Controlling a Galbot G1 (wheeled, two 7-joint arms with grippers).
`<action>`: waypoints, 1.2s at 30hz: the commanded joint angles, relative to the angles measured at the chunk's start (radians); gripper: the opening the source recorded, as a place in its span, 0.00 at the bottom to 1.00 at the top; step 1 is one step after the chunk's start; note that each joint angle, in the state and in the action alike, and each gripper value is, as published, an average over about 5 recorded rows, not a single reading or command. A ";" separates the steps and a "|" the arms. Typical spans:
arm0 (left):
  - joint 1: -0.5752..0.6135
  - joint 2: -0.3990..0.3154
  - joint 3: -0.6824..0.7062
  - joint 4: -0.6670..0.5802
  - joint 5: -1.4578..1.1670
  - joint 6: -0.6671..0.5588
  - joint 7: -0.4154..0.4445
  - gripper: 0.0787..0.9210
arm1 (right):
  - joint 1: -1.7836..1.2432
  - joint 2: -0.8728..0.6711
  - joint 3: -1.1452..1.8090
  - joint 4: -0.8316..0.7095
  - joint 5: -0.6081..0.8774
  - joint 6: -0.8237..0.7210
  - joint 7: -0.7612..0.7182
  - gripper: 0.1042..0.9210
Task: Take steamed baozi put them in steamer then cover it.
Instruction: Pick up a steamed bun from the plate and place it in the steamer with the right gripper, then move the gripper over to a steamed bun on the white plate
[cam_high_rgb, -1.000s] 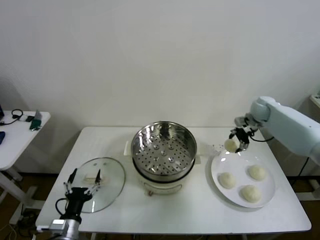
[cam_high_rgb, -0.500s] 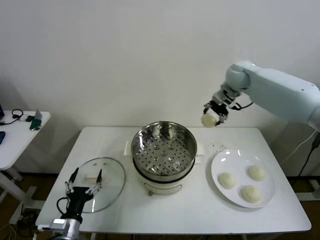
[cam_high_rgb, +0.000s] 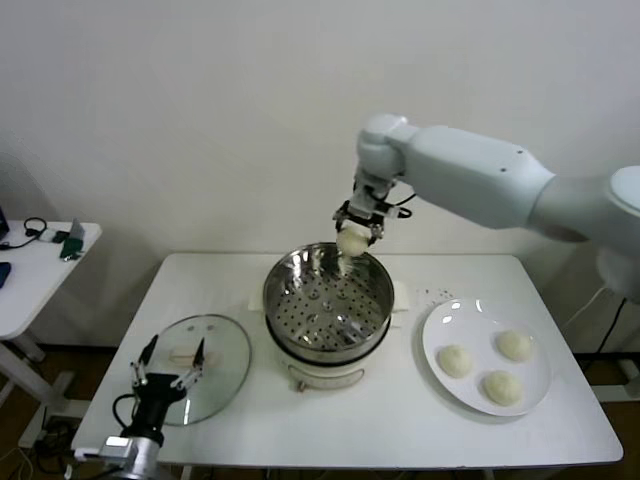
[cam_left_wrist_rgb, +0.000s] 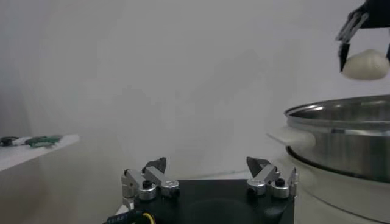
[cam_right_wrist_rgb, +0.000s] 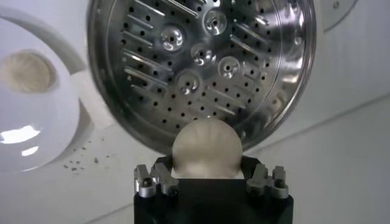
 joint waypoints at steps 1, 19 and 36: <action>-0.008 0.004 0.004 -0.001 0.002 0.009 -0.001 0.88 | -0.107 0.115 0.018 -0.049 -0.119 0.052 0.007 0.74; -0.006 -0.001 0.009 0.011 0.004 0.012 -0.002 0.88 | -0.193 0.123 0.060 -0.081 -0.249 0.092 0.007 0.75; 0.009 -0.002 0.002 0.013 0.000 0.008 -0.006 0.88 | -0.112 0.031 0.113 0.025 -0.193 0.065 -0.025 0.88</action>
